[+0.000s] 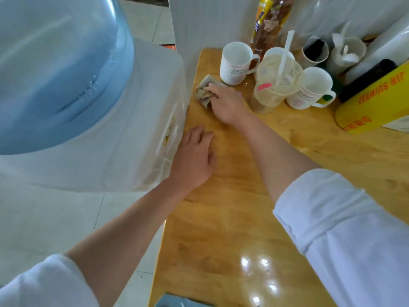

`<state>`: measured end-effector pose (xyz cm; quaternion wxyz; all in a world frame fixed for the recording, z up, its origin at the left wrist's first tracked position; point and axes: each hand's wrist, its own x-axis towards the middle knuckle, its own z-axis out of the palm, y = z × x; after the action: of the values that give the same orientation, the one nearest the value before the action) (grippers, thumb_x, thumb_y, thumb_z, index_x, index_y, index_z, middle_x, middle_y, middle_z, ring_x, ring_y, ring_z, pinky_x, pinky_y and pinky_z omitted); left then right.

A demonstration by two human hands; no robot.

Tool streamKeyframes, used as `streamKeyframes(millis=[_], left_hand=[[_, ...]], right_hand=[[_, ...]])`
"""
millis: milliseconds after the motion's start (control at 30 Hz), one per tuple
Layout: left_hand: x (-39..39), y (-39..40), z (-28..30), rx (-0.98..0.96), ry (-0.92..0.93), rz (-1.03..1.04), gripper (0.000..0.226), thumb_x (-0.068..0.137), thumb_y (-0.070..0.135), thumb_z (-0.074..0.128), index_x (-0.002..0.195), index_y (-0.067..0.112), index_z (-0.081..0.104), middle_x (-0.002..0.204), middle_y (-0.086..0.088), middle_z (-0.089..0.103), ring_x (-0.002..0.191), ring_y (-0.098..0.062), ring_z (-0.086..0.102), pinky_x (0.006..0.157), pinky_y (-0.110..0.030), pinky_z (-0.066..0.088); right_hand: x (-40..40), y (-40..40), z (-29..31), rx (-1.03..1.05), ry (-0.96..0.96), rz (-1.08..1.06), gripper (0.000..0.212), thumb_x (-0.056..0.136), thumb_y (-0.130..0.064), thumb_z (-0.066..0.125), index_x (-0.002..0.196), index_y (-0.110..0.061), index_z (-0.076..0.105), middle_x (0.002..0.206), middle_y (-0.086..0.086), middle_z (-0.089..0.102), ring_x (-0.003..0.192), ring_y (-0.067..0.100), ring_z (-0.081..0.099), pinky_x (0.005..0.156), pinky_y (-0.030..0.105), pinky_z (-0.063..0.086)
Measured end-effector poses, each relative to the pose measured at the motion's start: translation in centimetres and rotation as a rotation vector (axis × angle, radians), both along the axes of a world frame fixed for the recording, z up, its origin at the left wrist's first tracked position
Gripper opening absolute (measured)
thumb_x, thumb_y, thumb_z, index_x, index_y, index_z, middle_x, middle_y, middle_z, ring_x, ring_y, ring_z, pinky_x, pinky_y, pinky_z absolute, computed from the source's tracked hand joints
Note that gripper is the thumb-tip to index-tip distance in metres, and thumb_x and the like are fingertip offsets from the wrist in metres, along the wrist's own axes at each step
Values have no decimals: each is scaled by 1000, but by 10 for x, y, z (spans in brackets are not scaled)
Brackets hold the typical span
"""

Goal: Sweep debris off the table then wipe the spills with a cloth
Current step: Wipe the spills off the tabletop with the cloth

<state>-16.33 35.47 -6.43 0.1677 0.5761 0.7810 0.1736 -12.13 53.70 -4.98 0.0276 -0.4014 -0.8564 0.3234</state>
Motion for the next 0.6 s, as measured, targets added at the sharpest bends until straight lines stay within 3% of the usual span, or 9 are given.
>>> streamKeyframes(millis=[67,167,200,267,333,467,600], left_hand=[[0,4,3,-31,21,8,54,90,30,62,142,22,49,150,-11,37,139,-28,29,112,-40,35],[-3,17,13,-114,55,-9,60,87,35,67,143,32,47,147,-7,40,135,-29,32,105,-41,42],[-6,22,16,-149,84,-21,61,87,37,68,144,34,46,144,-6,43,133,-28,34,100,-40,44],[-9,29,23,-224,121,-37,61,87,43,68,143,38,46,140,-4,44,129,-28,36,94,-40,46],[-9,33,26,-273,131,-53,60,88,45,66,144,38,45,143,-4,41,129,-29,35,95,-40,46],[-9,32,29,-283,120,-77,60,92,45,62,147,38,39,152,-5,33,133,-30,31,100,-41,46],[-11,30,29,-290,139,-102,63,95,44,59,151,35,31,156,-4,25,139,-30,24,103,-41,45]], right_hand=[[12,-11,0,-122,82,22,42,96,-11,39,123,-21,69,143,-3,57,137,17,45,117,39,26],[25,-17,1,-171,103,-2,41,95,-7,39,119,-16,72,141,-2,58,134,14,48,113,24,31],[22,-14,1,-142,106,0,42,95,-7,39,121,-16,70,141,-1,58,134,15,47,113,24,30],[5,-5,3,-92,83,26,42,96,-9,37,126,-17,66,141,2,57,133,21,46,114,39,29],[-20,10,4,-41,13,62,42,97,-13,36,129,-17,62,142,3,54,132,25,45,111,48,31],[-66,37,1,38,-74,44,36,98,-14,36,127,-5,56,142,12,49,131,31,43,110,36,31],[-74,37,1,-9,110,-52,30,100,-17,41,116,-1,61,131,12,55,114,24,53,102,30,37]])
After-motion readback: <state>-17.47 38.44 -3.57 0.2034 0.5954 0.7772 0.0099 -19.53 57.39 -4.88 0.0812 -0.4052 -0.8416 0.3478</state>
